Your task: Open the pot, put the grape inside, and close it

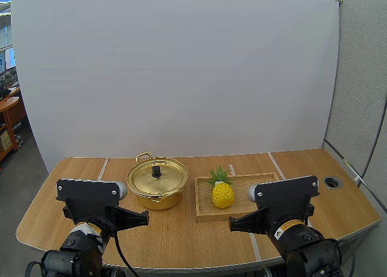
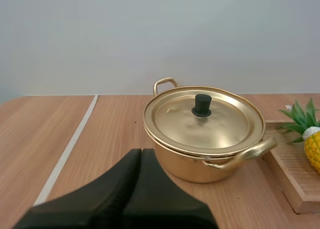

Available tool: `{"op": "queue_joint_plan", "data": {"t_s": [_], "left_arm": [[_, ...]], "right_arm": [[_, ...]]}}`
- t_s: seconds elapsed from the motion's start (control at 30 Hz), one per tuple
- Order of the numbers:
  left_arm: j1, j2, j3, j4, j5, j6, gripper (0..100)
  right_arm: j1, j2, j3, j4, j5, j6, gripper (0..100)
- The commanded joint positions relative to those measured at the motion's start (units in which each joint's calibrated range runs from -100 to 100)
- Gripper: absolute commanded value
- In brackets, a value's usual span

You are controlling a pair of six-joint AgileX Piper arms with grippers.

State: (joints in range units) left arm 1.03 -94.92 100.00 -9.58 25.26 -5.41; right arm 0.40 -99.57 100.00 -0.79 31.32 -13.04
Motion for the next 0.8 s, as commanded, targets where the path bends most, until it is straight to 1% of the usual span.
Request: {"op": "queue_joint_plan", "data": {"t_s": [0.0,0.07,0.77], "left_arm": [[0.14,-3.08,0.00,0.46,-2.07,-0.78,0],[0.14,-5.08,0.00,0.46,-2.07,-0.78,0],[-0.02,-5.08,0.00,0.71,-3.36,-0.78,0]], "right_arm": [[-0.18,-0.43,0.00,0.10,-0.08,0.00,0],[-0.18,-0.43,0.00,0.10,-0.08,0.00,0],[-0.18,-0.43,0.00,0.10,-0.25,0.00,0]]}}
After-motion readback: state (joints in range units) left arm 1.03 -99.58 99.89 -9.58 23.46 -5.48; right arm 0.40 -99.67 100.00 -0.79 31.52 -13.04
